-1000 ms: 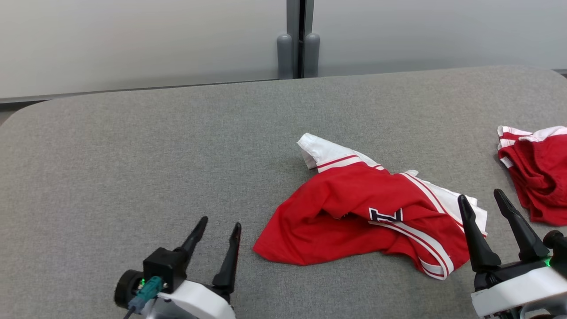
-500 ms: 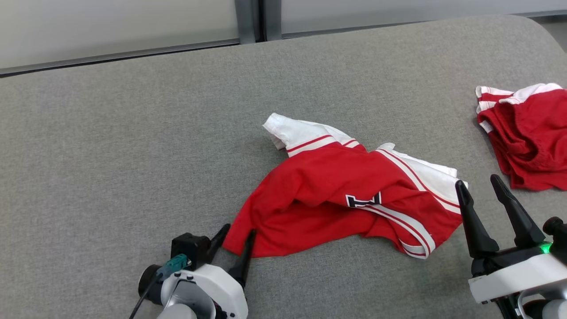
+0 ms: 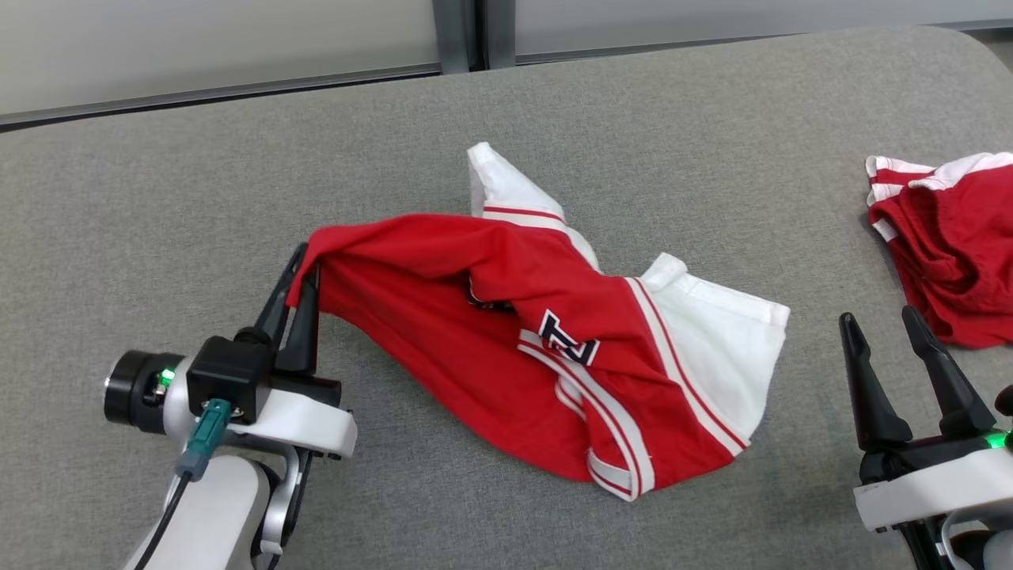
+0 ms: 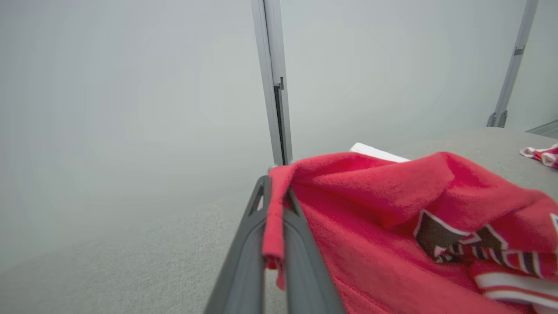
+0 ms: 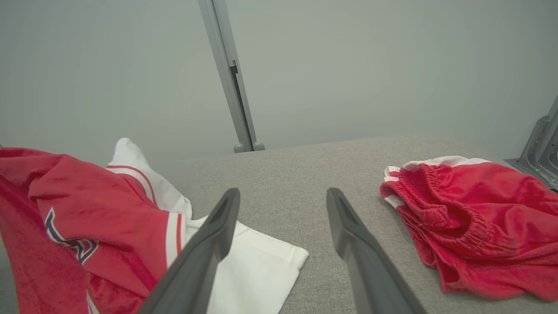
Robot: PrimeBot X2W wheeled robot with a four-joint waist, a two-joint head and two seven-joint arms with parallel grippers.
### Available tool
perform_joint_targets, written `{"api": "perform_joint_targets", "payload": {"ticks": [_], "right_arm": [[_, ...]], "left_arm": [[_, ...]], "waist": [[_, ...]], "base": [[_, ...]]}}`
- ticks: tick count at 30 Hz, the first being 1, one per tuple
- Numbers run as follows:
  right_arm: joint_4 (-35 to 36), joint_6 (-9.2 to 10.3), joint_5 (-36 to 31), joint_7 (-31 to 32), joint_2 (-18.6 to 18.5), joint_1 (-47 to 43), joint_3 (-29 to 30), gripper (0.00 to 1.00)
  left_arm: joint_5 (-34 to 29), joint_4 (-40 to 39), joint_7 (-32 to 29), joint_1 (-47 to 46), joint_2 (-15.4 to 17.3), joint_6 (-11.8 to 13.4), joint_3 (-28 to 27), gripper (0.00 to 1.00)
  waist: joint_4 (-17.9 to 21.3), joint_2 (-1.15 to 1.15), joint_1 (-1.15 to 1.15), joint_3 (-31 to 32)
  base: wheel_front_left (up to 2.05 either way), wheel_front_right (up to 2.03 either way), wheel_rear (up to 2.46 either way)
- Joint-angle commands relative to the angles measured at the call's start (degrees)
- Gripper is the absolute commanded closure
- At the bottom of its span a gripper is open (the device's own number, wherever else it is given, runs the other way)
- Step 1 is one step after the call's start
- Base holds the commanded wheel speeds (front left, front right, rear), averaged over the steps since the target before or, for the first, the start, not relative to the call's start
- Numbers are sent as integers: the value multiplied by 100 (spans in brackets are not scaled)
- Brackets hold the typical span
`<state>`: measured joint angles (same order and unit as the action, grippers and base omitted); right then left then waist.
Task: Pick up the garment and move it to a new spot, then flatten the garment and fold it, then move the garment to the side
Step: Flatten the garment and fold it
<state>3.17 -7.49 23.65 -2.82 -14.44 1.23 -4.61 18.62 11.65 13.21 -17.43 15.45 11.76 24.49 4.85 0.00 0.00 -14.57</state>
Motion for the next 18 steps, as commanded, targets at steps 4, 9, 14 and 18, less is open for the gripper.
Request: {"api": "perform_joint_targets", "payload": {"ticks": [4, 9, 14, 18], "right_arm": [[-10, 0, 27, -4, 17, 4, 90, 0], [16, 0, 15, 32, 92, -42, 147, 0], [40, 0, -15, 45, 130, -20, 142, 0], [24, 0, 14, 75, 125, -45, 137, 0]], "left_arm": [[-494, -969, 9, -110, 344, 368, -61, 100], [-530, -1692, -489, 410, 475, 583, 30, 100], [-249, -1599, -730, 1087, 339, 625, 215, 100], [130, -930, -709, 1521, 89, 368, 484, 100]], "waist": [[-121, 0, 0, 87], [-212, 0, 0, 95], [-256, 0, 0, 76], [-341, 0, 0, 76]], "base": [[0, 0, 0], [0, 0, 0], [0, 0, 0], [0, 0, 0]]}}
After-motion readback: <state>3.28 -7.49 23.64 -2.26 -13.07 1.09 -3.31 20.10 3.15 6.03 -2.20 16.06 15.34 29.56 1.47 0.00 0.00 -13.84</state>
